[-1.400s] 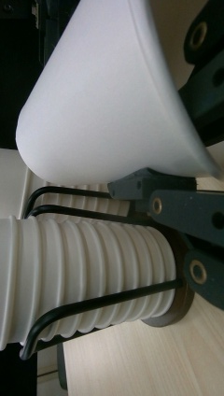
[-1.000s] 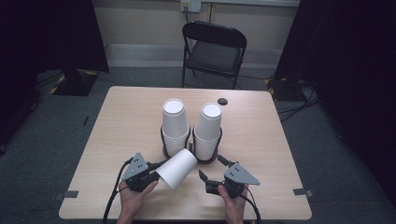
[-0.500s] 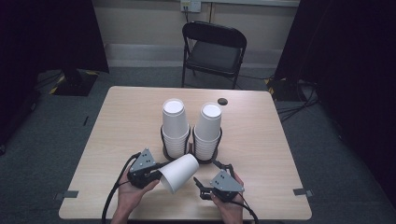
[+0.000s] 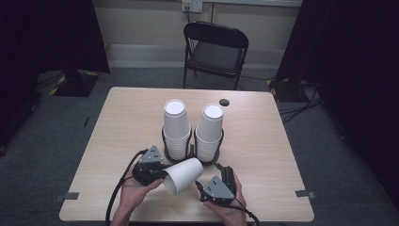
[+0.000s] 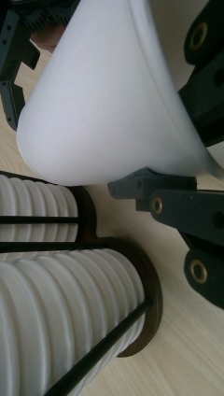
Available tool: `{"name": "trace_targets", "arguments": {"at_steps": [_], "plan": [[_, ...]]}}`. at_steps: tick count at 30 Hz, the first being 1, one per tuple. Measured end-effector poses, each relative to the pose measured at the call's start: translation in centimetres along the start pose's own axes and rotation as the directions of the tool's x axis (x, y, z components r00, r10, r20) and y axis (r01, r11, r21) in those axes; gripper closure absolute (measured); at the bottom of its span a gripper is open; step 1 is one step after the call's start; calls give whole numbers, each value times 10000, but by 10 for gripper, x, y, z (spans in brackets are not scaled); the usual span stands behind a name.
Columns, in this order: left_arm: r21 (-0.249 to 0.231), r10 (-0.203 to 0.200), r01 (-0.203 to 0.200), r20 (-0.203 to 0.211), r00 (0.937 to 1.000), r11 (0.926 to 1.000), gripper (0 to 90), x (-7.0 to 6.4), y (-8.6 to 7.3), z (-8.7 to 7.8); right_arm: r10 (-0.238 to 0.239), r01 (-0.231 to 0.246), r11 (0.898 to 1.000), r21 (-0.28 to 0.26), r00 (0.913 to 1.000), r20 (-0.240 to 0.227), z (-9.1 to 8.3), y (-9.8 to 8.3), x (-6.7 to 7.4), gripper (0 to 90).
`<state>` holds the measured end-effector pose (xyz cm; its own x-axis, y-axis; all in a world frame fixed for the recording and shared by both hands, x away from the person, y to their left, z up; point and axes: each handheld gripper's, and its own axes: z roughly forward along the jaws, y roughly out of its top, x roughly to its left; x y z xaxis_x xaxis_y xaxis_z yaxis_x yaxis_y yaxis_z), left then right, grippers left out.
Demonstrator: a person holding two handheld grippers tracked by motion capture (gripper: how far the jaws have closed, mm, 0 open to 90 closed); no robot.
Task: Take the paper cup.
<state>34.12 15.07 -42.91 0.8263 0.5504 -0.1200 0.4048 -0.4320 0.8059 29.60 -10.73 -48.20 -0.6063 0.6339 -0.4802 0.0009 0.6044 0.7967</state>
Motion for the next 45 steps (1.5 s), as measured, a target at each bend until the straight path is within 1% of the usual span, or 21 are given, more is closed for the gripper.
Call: {"name": "trace_targets", "arguments": {"at_steps": [2, 6, 10, 11, 12, 14, 16, 18, 21, 23, 25, 27, 30, 33, 35, 37, 39, 41, 42, 44, 45], "plan": [[168, -22, 22, 35, 10000, 9999, 864, 1, 2, 0, -344, 344, 9994, 41, 9994, -39, 1, 1, 3, 173], [173, -215, 211, 195, 9996, 9996, 865, 3, 6, 0, -987, 987, 9951, 8, 9949, 185, 1, 5, 7, 155], [398, -155, 140, 374, 9992, 9991, 864, 1, 11, 1, -1531, 1536, 9881, -89, 9872, 454, 2, 8, 10, 155], [497, -100, 79, 405, 9991, 9987, 864, 1, 12, 1, -1675, 1684, 9856, -153, 9847, 481, 3, 9, 9, 154], [599, -85, 58, 439, 9990, 9982, 864, 1, 14, 2, -1691, 1701, 9853, -184, 9845, 457, 2, 9, 10, 154], [672, -122, 92, 439, 9990, 9977, 864, 0, 16, 3, -1986, 1996, 9797, -165, 9787, 517, 3, 11, 11, 153], [793, -240, 205, 436, 9988, 9966, 864, 0, 18, 3, -2059, 2069, 9782, -154, 9773, 506, 3, 12, 12, 153], [863, -279, 241, 433, 9987, 9960, 865, -1, 21, 3, -2247, 2254, 9742, -94, 9731, 514, 3, 14, 12, 146], [1022, -277, 226, 489, 9984, 9945, 865, -1, 25, 4, -2298, 2307, 9729, -148, 9720, 489, 4, 17, 12, 146], [1168, -260, 196, 529, 9983, 9930, 865, -1, 27, 6, -2519, 2532, 9673, -171, 9661, 561, 5, 19, 14, 146], [1357, -186, 104, 598, 9980, 9907, 865, -1, 28, 7, -2582, 2599, 9653, -264, 9646, 542, 5, 20, 14, 146], [1412, -171, 80, 640, 9978, 9899, 865, -2, 29, 9, -2714, 2734, 9613, -325, 9608, 568, 6, 21, 16, 139], [1540, -219, 103, 737, 9970, 9880, 865, -3, 31, 11, -2913, 2932, 9555, -321, 9552, 534, 7, 23, 18, 138], [1717, -258, 107, 860, 9960, 9851, 865, -2, 33, 15, -3008, 3023, 9528, -276, 9524, 494, 8, 24, 19, 135], [1798, -280, 112, 911, 9954, 9836, 864, -3, 35, 17, -3154, 3172, 9479, -305, 9475, 524, 9, 25, 21, 135], [1901, -278, 105, 884, 9957, 9817, 864, -3, 36, 19, -3296, 3317, 9429, -287, 9421, 613, 10, 26, 23, 130], [1865, -387, 210, 922, 9950, 9822, 865, -3, 37, 20, -3283, 3319, 9426, -363, 9412, 801, 11, 26, 25, 120], [1961, -450, 258, 941, 9945, 9803, 864, -2, 37, 21, -3445, 3496, 9357, -472, 9343, 912, 12, 27, 27, 124], [1908, -457, 265, 972, 9942, 9813, 864, -2, 37, 23, -3479, 3533, 9342, -503, 9331, 912, 12, 27, 29, 122], [1944, -518, 319, 978, 9939, 9804, 864, -2, 37, 24, -3617, 3684, 9278, -582, 9269, 1006, 13, 30, 32, 119], [1949, -525, 329, 964, 9940, 9803, 864, -1, 37, 24, -3608, 3680, 9276, -645, 9272, 1008, 13, 30, 33, 116]]}}
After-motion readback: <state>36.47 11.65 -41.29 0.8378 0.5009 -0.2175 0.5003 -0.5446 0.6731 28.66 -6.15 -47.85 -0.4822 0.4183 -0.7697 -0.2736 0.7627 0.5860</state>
